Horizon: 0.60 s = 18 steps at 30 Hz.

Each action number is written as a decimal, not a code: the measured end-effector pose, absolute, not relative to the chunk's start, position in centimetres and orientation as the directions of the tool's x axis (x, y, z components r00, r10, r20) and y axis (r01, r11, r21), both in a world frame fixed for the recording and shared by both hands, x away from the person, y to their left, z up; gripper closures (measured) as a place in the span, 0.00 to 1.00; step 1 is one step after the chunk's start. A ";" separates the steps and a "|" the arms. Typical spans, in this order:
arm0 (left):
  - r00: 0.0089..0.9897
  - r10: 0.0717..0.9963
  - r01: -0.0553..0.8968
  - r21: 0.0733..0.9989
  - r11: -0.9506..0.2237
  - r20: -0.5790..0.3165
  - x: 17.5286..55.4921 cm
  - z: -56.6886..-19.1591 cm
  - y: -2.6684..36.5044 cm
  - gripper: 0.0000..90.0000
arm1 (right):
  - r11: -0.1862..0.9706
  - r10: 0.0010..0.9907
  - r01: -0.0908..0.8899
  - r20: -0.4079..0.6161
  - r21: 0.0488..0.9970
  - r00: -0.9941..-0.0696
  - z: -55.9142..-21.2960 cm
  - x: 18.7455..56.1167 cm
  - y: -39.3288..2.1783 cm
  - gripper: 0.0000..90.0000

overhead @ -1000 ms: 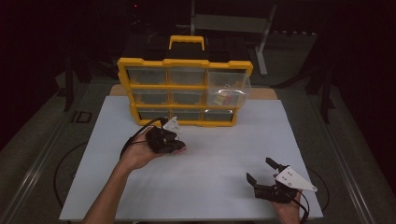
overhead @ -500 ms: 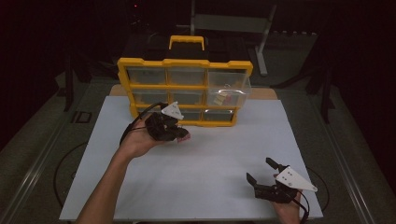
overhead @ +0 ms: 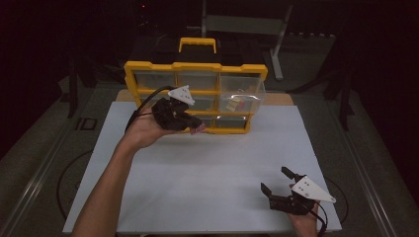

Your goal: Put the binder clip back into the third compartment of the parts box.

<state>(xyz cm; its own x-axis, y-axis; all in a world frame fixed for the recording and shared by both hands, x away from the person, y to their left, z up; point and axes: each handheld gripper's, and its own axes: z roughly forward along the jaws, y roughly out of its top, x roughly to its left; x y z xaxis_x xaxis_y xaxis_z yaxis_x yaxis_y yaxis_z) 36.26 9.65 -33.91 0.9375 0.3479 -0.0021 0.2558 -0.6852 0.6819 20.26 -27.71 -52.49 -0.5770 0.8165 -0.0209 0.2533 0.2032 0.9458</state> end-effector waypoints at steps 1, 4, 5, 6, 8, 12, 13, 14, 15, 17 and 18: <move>0.940 0.342 0.250 0.682 -0.687 -0.001 36.4 -33.7 9.7 1.00 | 0.203 0.816 0.253 -0.021 0.946 -0.578 -52.5 20.3 -27.7 0.10; 0.941 0.337 0.244 0.687 -0.685 0.002 36.7 -32.8 9.6 1.00 | 0.202 0.816 0.254 -0.019 0.946 -0.578 -52.5 20.3 -27.7 0.10; 0.943 0.334 0.241 0.689 -0.683 0.001 36.8 -32.5 9.6 1.00 | 0.203 0.816 0.252 -0.022 0.946 -0.578 -52.5 20.3 -27.7 0.10; 0.943 0.334 0.239 0.692 -0.682 0.003 36.9 -32.2 9.5 1.00 | 0.202 0.816 0.252 -0.020 0.946 -0.578 -52.5 20.3 -27.7 0.10; 0.945 0.328 0.234 0.695 -0.680 0.003 37.1 -31.6 9.5 1.00 | 0.204 0.816 0.254 -0.021 0.946 -0.578 -52.5 20.3 -27.7 0.10; 0.951 0.310 0.219 0.705 -0.674 0.002 37.5 -30.4 9.3 1.00 | 0.202 0.816 0.252 -0.021 0.946 -0.577 -52.5 20.3 -27.7 0.10; 0.951 0.310 0.217 0.707 -0.673 0.004 37.6 -30.2 9.2 1.00 | 0.202 0.816 0.252 -0.021 0.946 -0.577 -52.5 20.3 -27.7 0.10; 0.951 0.309 0.216 0.709 -0.671 0.003 37.7 -29.9 9.2 1.00 | 0.202 0.816 0.252 -0.020 0.946 -0.577 -52.5 20.3 -27.7 0.10; 0.951 0.309 0.216 0.709 -0.671 0.003 37.7 -29.9 9.2 1.00 | 0.202 0.816 0.252 -0.020 0.946 -0.577 -52.5 20.3 -27.7 0.10; 0.954 0.300 0.216 0.720 -0.659 -0.012 38.0 -29.0 8.9 1.00 | 0.202 0.816 0.252 -0.020 0.946 -0.578 -52.5 20.3 -27.7 0.10; 0.955 0.298 0.215 0.719 -0.661 -0.012 38.1 -28.8 8.8 1.00 | 0.203 0.816 0.252 -0.021 0.946 -0.578 -52.5 20.3 -27.7 0.10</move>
<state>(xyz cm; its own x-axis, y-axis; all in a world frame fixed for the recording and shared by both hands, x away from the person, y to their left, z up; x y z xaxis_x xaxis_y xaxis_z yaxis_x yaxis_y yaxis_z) 38.11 8.82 -28.77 0.9546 0.2975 -0.0116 0.2149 -0.6614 0.7185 20.27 -27.73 -52.48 -0.5780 0.8158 -0.0207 0.2523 0.2028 0.9462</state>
